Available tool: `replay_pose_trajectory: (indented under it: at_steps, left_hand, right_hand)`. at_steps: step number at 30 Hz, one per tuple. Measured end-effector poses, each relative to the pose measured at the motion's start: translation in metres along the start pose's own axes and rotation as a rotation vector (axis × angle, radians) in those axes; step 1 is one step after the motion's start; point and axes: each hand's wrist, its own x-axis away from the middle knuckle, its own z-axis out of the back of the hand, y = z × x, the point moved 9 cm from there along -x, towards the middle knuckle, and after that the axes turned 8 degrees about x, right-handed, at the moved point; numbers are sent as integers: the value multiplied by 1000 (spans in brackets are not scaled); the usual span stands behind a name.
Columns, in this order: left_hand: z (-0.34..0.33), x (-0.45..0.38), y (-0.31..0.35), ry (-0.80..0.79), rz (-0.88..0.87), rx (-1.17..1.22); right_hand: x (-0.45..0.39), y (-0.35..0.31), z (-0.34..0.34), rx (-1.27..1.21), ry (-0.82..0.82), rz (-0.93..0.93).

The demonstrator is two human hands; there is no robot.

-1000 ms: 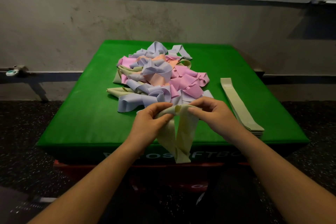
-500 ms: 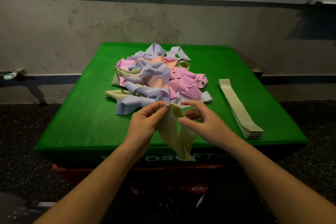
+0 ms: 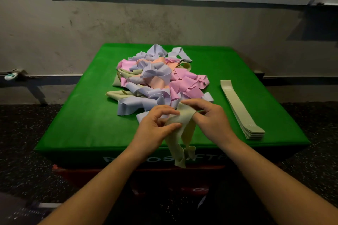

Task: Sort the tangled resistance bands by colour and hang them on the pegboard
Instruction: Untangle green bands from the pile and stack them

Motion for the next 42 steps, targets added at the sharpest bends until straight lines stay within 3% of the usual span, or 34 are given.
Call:
replay_pose_trajectory:
  at_steps: [6, 16, 22, 29, 34, 39, 42]
  left_hand:
    - [-17, 1, -21, -82, 217, 122]
    - [-2, -4, -17, 121, 158, 100]
    - [-14, -4, -14, 50, 181, 93]
    - [-28, 1, -17, -97, 241, 3]
    - [-32, -2, -7, -82, 218, 90]
    - [-33, -5, -8, -68, 219, 92]
    - [-30, -7, -9, -5, 226, 140]
  right_hand:
    - [-5, -5, -5, -321, -109, -75]
    - [1, -9, -12, -383, -350, -110]
    - [-12, -14, 2, -281, -82, -49]
    - [-28, -14, 4, -595, -95, -231]
    - [-31, -5, -6, -865, -112, -410]
    - [-29, 6, -4, -840, -113, -427]
    - [-22, 18, -5, -662, -151, -414]
